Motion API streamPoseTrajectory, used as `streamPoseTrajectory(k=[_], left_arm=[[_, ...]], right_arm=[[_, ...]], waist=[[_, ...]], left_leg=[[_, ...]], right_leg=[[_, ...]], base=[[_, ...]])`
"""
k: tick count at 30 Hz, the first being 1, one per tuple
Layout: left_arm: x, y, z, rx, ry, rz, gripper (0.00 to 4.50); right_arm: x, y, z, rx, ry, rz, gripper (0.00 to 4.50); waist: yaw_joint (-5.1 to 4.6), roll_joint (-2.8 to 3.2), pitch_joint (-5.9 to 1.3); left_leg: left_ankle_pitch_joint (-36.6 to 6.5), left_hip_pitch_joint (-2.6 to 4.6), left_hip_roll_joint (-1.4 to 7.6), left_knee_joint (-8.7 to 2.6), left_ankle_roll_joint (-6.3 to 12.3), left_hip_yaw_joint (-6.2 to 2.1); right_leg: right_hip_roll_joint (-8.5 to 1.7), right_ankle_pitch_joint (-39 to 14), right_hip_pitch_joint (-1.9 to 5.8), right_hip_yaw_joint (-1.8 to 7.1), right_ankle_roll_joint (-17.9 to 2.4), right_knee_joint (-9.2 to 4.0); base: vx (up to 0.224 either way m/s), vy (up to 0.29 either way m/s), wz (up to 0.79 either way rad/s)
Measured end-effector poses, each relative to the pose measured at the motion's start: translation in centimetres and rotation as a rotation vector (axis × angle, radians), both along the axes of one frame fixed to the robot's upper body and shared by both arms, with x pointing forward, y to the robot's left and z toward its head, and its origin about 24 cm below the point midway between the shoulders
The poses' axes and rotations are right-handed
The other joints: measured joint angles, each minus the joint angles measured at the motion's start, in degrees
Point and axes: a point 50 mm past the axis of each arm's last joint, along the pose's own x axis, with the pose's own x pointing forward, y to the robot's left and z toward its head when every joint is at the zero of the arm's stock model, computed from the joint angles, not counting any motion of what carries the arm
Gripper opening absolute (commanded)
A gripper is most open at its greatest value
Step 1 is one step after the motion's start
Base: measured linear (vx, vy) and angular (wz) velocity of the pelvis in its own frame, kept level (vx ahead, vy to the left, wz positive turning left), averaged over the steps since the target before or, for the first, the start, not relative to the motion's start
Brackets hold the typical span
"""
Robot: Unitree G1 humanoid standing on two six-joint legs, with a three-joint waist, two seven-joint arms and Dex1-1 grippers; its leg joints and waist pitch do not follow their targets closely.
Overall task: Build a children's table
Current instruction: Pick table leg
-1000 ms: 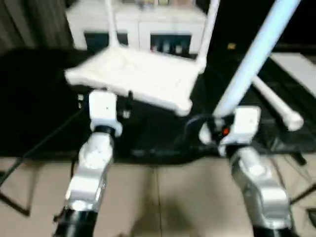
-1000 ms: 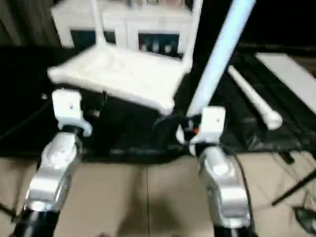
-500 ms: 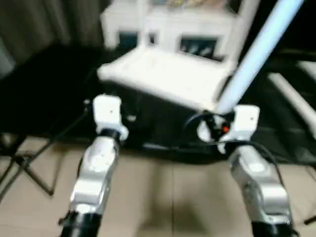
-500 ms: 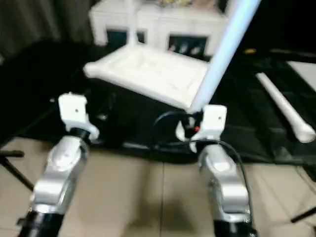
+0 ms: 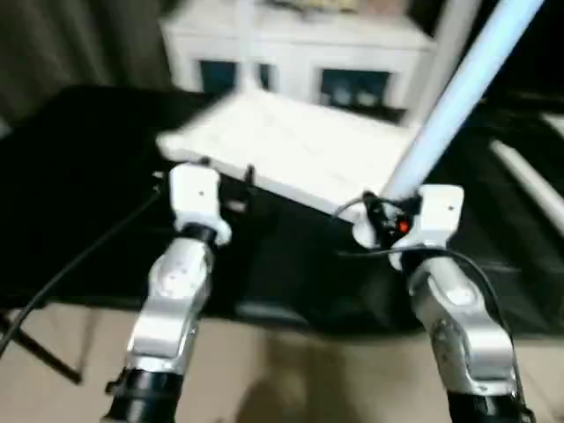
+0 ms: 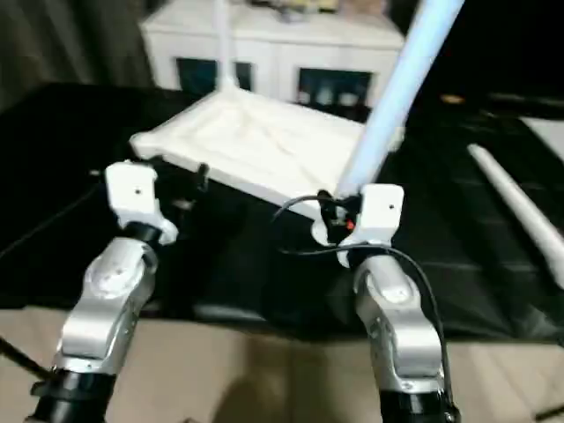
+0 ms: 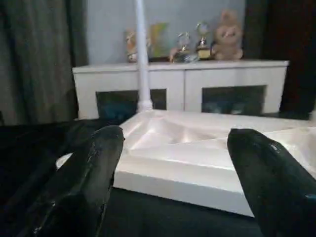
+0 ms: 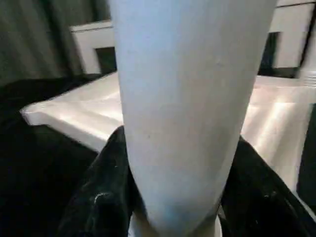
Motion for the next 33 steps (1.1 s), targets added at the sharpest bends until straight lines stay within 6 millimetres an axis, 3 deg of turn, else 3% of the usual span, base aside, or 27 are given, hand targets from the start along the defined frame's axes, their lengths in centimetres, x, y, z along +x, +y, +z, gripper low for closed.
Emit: streamPoseTrajectory(k=[2,3,4,5,6,7,8,9,10,11,12,13,14,15,16,17,18,19,20,21,23,24,26,29,33], left_arm=[[-0.1,0.0,-0.1,-0.002,0.004,-0.001,3.89],[-0.1,0.0,-0.2,-0.003,0.005,-0.002,3.89],[-0.1,-0.1,-0.2,-0.004,0.004,-0.004,3.89],[-0.2,-0.3,-0.3,-0.009,0.01,-0.01,3.89],[-0.2,-1.3,-0.3,-0.022,0.011,-0.043,3.89],[-0.3,-2.1,-0.4,-0.02,0.014,-0.075,3.89],[-0.4,-2.4,-0.4,-0.015,0.015,-0.09,3.89],[-0.4,-2.3,-0.4,-0.006,0.014,-0.098,3.89],[-0.4,-2.2,-0.3,0.001,0.009,-0.099,3.89],[-0.4,-2.2,-0.2,0.004,0.005,-0.106,3.89],[-0.5,-2.6,-0.2,0.012,0.004,-0.141,3.89],[-0.7,-2.8,-0.3,0.031,0.009,-0.18,3.89],[-0.9,-2.6,-0.7,0.055,0.024,-0.215,3.89],[-0.9,-2.3,-1.1,0.071,0.047,-0.241,3.89],[-1.1,-2.7,-1.1,0.089,0.051,-0.348,3.89],[-1.6,-3.3,-1.1,0.114,0.049,-0.467,3.89],[-2.0,-3.7,-1.3,0.164,0.062,-0.592,4.06],[-2.1,-3.8,-1.4,0.187,0.072,-0.644,4.17],[-2.1,-4.0,-1.4,0.202,0.081,-0.68,4.17],[-1.8,-4.4,-1.1,0.214,0.081,-0.734,4.27],[-1.4,-4.8,-0.6,0.257,0.089,-0.827,4.37],[-1.0,-4.1,-0.5,0.294,0.112,-0.852,4.45],[-0.5,-3.0,-0.7,0.337,0.156,-0.862,4.45],[0.4,-2.3,-1.0,0.404,0.222,-0.909,4.45],[1.6,-1.9,-1.1,0.454,0.294,-0.951,4.45]], right_arm=[[0.0,-0.3,0.2,-0.01,-0.008,-0.005,1.88],[0.0,-0.6,0.3,-0.013,-0.013,-0.01,1.88],[0.0,-0.7,0.4,-0.016,-0.019,-0.013,1.88],[0.0,-1.2,0.4,-0.023,-0.02,-0.023,1.88],[-0.2,-2.2,0.1,-0.031,-0.004,-0.057,1.88],[-0.2,-2.9,-0.1,-0.039,0.008,-0.078,1.88],[-0.2,-3.1,-0.1,-0.045,0.008,-0.083,1.88],[-0.1,-3.0,0.0,-0.045,0.004,-0.079,1.88],[0.0,-2.9,0.2,-0.045,-0.004,-0.075,1.88],[0.0,-2.8,0.4,-0.043,-0.012,-0.068,1.88],[0.0,-2.8,0.7,-0.052,-0.025,-0.056,1.88],[0.1,-2.8,0.8,-0.054,-0.027,-0.052,1.88],[0.1,-1.9,0.8,-0.047,-0.024,-0.017,1.88],[0.1,-1.4,0.8,-0.045,-0.027,0.018,1.88],[0.1,-1.6,0.8,-0.045,-0.023,0.036,1.88],[0.1,-1.8,0.9,-0.053,-0.02,0.058,1.88],[0.1,-1.9,0.9,-0.048,-0.015,0.1,1.88],[0.1,-1.9,1.0,-0.049,-0.014,0.125,1.88],[0.0,-2.2,0.9,-0.053,-0.012,0.14,1.88],[-0.2,-2.9,0.8,-0.054,0.003,0.151,1.88],[-0.4,-3.7,0.8,-0.041,0.017,0.177,1.88],[-0.5,-3.7,1.0,-0.024,0.007,0.207,1.88],[-0.7,-3.3,1.5,-0.005,-0.015,0.267,1.88],[-1.0,-3.2,2.1,-0.035,-0.035,0.354,1.88],[-1.2,-3.6,2.1,-0.054,-0.027,0.39,1.88]], waist=[[-0.16,-1.21,-0.14],[-0.51,-2.22,-0.38],[-0.72,-3.34,-0.46],[-0.46,-3.64,-0.46],[0.28,-3.31,-0.42],[0.97,-3.66,-0.25],[1.16,-3.8,-0.19],[1.48,-3.85,-0.2],[1.52,-3.37,-0.18],[1.62,-2.52,-0.24],[1.25,0.13,-0.39],[0.85,1.5,-0.01],[0.07,1.16,0.04],[-1.02,0.36,-0.15],[-0.91,0.27,-0.2],[-0.59,0.0,-0.27],[-0.8,-0.29,-0.33],[-1.1,-0.42,-0.25],[-1.56,-0.57,-0.25],[-1.96,-0.52,-0.24],[-2.17,-0.54,-0.08],[-2.33,-0.26,0.05],[-2.37,-0.15,0.17],[-1.93,-0.27,0.31],[-1.09,-0.23,0.39]], left_leg=[[-0.23,2.58,0.11,-2.53,-0.31,2.82],[-0.83,4.1,0.0,-3.45,-0.91,4.75],[-1.6,5.33,-0.24,-3.74,-1.4,6.35],[-2.59,5.75,-0.54,-2.84,-1.71,6.73],[-3.96,4.97,-1.44,1.27,0.7,4.18],[-4.01,3.43,-3.01,5.45,0.81,2.0],[-3.7,1.15,-4.56,8.32,0.26,-0.03],[-2.69,-2.04,-5.65,8.93,-1.46,-1.54],[-1.46,-4.47,-5.67,7.47,-3.33,-2.95],[-0.31,-6.48,-4.9,4.3,-4.5,-3.89],[3.39,-7.62,-3.05,-2.71,-1.75,-4.95],[9.65,-7.9,-1.54,-2.89,1.72,-5.95],[8.04,-7.99,-1.94,-0.99,2.55,-6.28],[7.56,-7.88,-2.97,-0.62,2.77,-6.29],[7.57,-7.76,-3.46,-0.71,2.74,-6.25],[7.66,-7.6,-4.24,-1.1,2.59,-6.53],[8.0,-7.25,-5.55,-1.72,2.03,-7.71],[8.26,-7.02,-6.21,-2.38,1.61,-8.47],[8.38,-7.43,-6.4,-2.56,1.5,-8.56],[8.4,-7.7,-5.66,-2.79,1.62,-7.75],[8.37,-7.53,-3.64,-3.45,1.14,-6.02],[8.24,-7.23,-2.7,-3.55,0.37,-5.7],[8.26,-6.84,-2.05,-3.55,0.18,-5.45],[8.23,-6.57,-1.64,-3.61,0.17,-4.42],[8.23,-6.54,-0.8,-3.83,0.18,-2.61]], right_leg=[[-1.57,1.12,-1.53,-1.61,-0.9,-1.62],[-2.52,2.54,-2.41,-1.82,-1.62,-3.94],[-3.19,4.48,-2.63,-1.58,-2.4,-5.37],[-2.46,3.87,-1.94,-0.09,-1.88,-4.51],[-0.02,2.97,-1.12,2.74,-2.53,-4.57],[1.2,2.67,-0.13,4.59,-2.81,-5.18],[2.15,2.59,0.94,5.87,-2.95,-6.01],[3.26,2.53,2.31,6.93,-3.05,-7.17],[4.24,2.28,3.36,6.94,-3.18,-7.74],[5.69,1.72,4.18,6.61,-3.07,-7.97],[7.13,0.91,5.39,3.86,-2.35,-8.17],[7.31,-0.44,5.79,1.54,-2.11,-7.2],[5.45,-1.98,5.3,-0.54,-1.63,-4.1],[3.77,-2.07,3.51,-0.8,-1.04,-0.72],[2.92,-1.35,2.28,0.46,0.72,-0.72],[1.75,-0.62,1.07,2.06,2.42,-1.94],[0.17,0.17,-0.25,4.04,3.55,-3.37],[-0.93,1.4,-1.29,5.01,4.21,-3.65],[-1.63,2.18,-1.35,4.95,4.59,-3.92],[-1.46,2.59,-1.44,4.3,4.24,-4.33],[-1.46,3.99,-1.14,2.79,3.92,-5.9],[-1.48,4.87,-0.5,1.73,3.42,-7.23],[-1.59,5.49,0.07,0.9,2.49,-8.03],[-2.37,5.62,0.02,0.27,2.31,-7.86],[-2.83,5.63,-0.29,0.24,2.29,-7.85]], base=[[0.226,0.036,-0.53],[0.249,-0.044,-0.66],[0.249,-0.044,-0.66],[0.281,-0.074,-0.65],[0.306,-0.075,-0.63],[0.306,-0.075,-0.63],[0.297,-0.063,-0.64],[0.179,-0.035,-0.64],[0.179,-0.035,-0.64],[0.098,-0.016,-0.55],[0.206,0.051,-0.29],[0.206,0.051,-0.29],[0.247,0.108,-0.3],[0.2,0.064,-0.17],[0.2,0.064,-0.17],[0.098,0.072,-0.1],[-0.028,0.084,-0.35],[-0.028,0.084,-0.35],[-0.056,0.053,-0.29],[-0.056,0.004,-0.1],[-0.061,-0.006,-0.07],[-0.086,0.015,-0.2],[-0.092,0.018,-0.19],[-0.097,0.009,-0.04],[-0.084,0.009,-0.02]])
